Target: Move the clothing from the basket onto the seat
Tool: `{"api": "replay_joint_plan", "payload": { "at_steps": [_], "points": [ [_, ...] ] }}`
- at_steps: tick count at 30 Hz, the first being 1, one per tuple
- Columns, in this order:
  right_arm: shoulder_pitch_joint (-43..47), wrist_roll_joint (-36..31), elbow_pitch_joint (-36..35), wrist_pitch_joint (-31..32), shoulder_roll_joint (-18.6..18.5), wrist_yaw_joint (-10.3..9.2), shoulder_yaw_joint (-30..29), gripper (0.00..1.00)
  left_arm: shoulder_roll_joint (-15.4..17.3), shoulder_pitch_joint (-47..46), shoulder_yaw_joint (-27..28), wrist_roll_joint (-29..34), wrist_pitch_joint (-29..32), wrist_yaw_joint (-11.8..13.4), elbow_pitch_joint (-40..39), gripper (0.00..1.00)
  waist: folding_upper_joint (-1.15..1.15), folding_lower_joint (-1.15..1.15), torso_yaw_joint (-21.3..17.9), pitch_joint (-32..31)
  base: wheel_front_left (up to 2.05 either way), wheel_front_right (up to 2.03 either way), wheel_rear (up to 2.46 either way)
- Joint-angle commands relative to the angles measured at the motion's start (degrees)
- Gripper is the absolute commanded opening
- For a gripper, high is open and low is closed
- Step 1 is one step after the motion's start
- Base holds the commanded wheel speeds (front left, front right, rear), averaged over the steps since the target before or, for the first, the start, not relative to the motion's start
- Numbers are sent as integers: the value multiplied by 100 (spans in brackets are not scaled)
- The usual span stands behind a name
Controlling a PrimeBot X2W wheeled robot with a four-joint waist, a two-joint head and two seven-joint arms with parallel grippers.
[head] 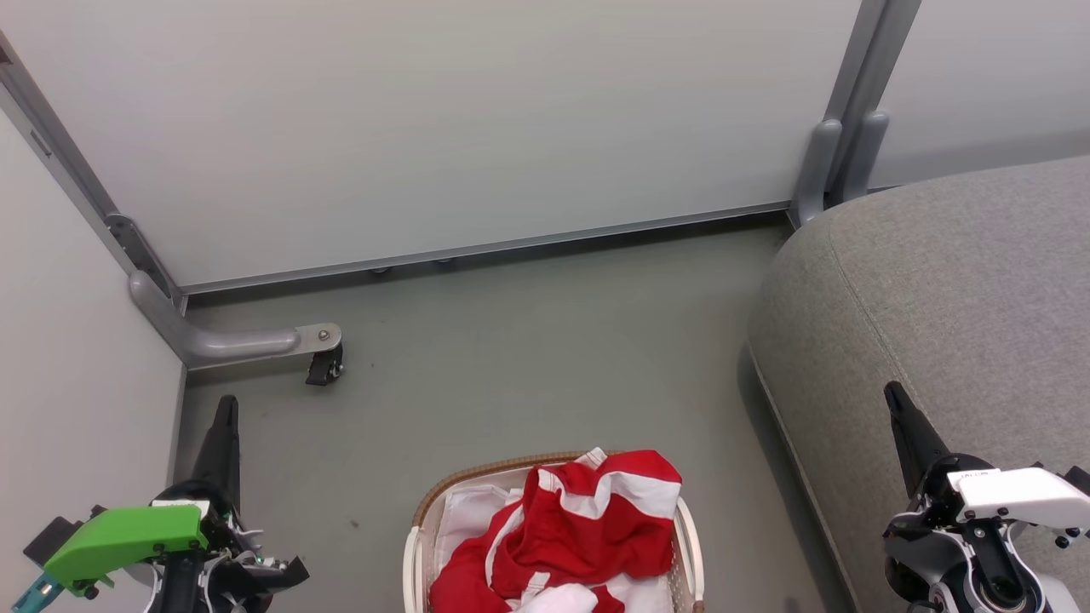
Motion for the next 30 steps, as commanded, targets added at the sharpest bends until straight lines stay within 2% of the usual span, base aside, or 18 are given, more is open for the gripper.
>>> {"api": "replay_joint_plan", "payload": {
  "at_steps": [1, 30],
  "points": [
    [-48, 19, -20, 15, -35, -2, -9, 0, 4, -65, 1, 31, 11, -7, -7, 0, 0, 0, 0, 0, 0, 0, 0],
    [-48, 19, -20, 15, -35, -2, -9, 0, 4, -66, 1, 31, 11, -7, -7, 0, 0, 0, 0, 0, 0, 0, 0]
  ]
}}
